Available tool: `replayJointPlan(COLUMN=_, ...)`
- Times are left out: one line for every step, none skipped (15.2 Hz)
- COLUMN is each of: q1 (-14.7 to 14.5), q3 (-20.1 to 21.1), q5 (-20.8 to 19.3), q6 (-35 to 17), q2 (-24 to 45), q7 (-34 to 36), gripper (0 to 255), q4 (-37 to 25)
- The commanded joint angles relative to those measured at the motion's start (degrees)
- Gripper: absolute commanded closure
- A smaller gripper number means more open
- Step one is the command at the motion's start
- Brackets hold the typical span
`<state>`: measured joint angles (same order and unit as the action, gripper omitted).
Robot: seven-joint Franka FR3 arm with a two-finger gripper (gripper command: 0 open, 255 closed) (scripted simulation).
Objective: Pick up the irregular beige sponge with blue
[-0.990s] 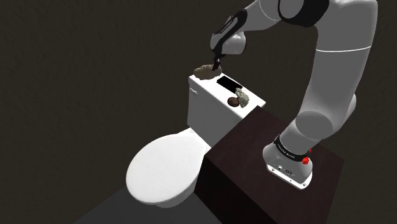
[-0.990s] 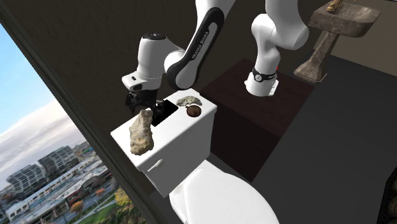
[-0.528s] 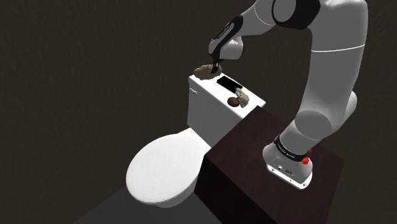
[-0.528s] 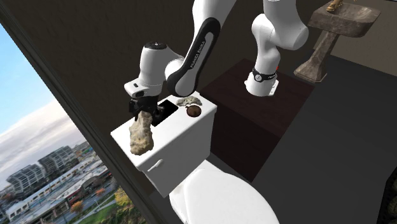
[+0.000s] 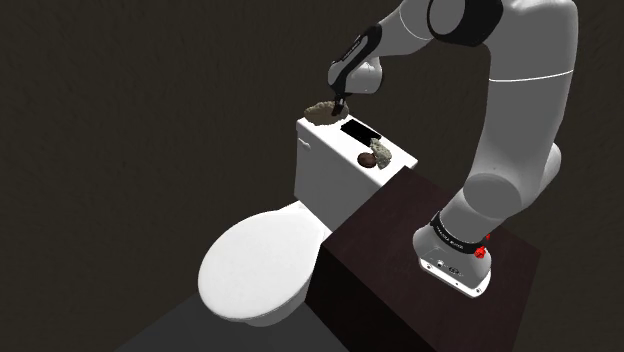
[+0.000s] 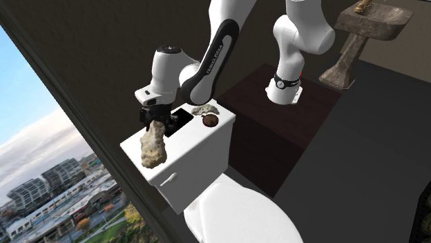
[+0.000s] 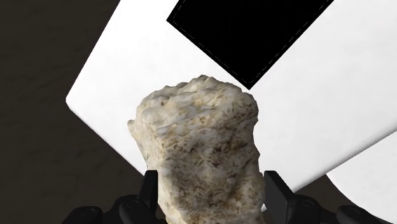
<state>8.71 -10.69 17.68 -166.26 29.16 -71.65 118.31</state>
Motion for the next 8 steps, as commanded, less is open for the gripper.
replayJointPlan(q1=0.0, q3=0.0, q5=0.0, q6=0.2, q2=0.1, q7=0.0, gripper=255, q4=-0.1)
replayJointPlan(q1=-0.3, q3=-0.3, q5=-0.3, q6=0.7, q2=-0.5, q7=0.2, gripper=255, q4=0.0)
replayJointPlan(q1=-0.5, q3=-0.7, q5=-0.6, q6=1.3, q2=-1.2, q7=0.5, gripper=255, q4=0.1)
replayJointPlan(q1=-0.8, q3=-1.1, q5=-0.9, q6=1.8, q2=-1.8, q7=0.7, gripper=255, q4=0.2)
replayJointPlan(q1=-1.1, q3=-1.4, q5=-1.2, q6=2.4, q2=-2.4, q7=1.0, gripper=255, q4=0.3)
replayJointPlan(q1=-1.4, q3=-1.8, q5=-1.5, q6=3.0, q2=-3.0, q7=1.2, gripper=255, q4=0.3)
replayJointPlan(q1=-1.7, q3=-2.1, q5=-1.8, q6=3.5, q2=-3.6, q7=1.5, gripper=255, q4=0.4)
replayJointPlan(q1=-1.9, q3=-2.5, q5=-2.1, q6=4.1, q2=-4.2, q7=1.8, gripper=255, q4=0.4)
